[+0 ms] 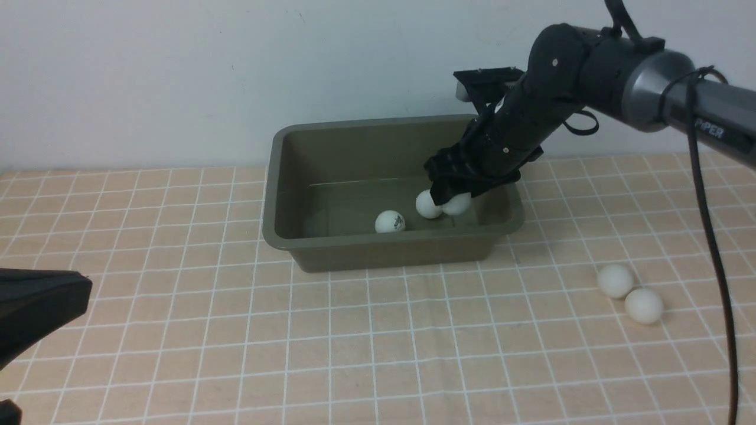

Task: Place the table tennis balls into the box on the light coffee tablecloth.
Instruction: 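Release the ping pong ball into the bin and lift the gripper away, then reach for and grasp a ping pong ball on the table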

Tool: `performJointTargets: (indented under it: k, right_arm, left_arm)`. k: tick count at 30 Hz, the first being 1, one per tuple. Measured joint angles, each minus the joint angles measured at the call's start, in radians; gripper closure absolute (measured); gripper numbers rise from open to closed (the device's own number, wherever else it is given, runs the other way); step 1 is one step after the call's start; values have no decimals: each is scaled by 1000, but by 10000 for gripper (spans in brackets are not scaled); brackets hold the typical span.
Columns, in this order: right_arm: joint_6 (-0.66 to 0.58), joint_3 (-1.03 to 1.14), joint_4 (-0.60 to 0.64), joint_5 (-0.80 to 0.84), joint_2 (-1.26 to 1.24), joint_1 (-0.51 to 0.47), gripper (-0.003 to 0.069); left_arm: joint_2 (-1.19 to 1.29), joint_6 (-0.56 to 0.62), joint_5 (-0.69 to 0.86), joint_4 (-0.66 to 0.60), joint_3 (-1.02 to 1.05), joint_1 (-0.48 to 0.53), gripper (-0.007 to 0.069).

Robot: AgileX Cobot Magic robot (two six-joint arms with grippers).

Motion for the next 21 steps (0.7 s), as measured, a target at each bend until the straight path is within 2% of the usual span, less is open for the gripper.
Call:
performJointTargets:
  k: [7, 12, 16, 21]
  right_arm:
    - [-2, -105, -27, 130, 2, 0, 195]
    - [34, -218, -136, 214, -14, 0, 195]
    - [69, -178, -215, 222, -82, -8, 194]
    - [73, -4, -312, 228, -247, -44, 193]
  left_arm:
    - [0, 17, -1, -4, 19, 0, 693]
    - [0, 43, -4, -12, 35, 0, 693]
    - [0, 71, -27, -15, 39, 0, 693]
    - [0, 77, -75, -18, 39, 0, 693]
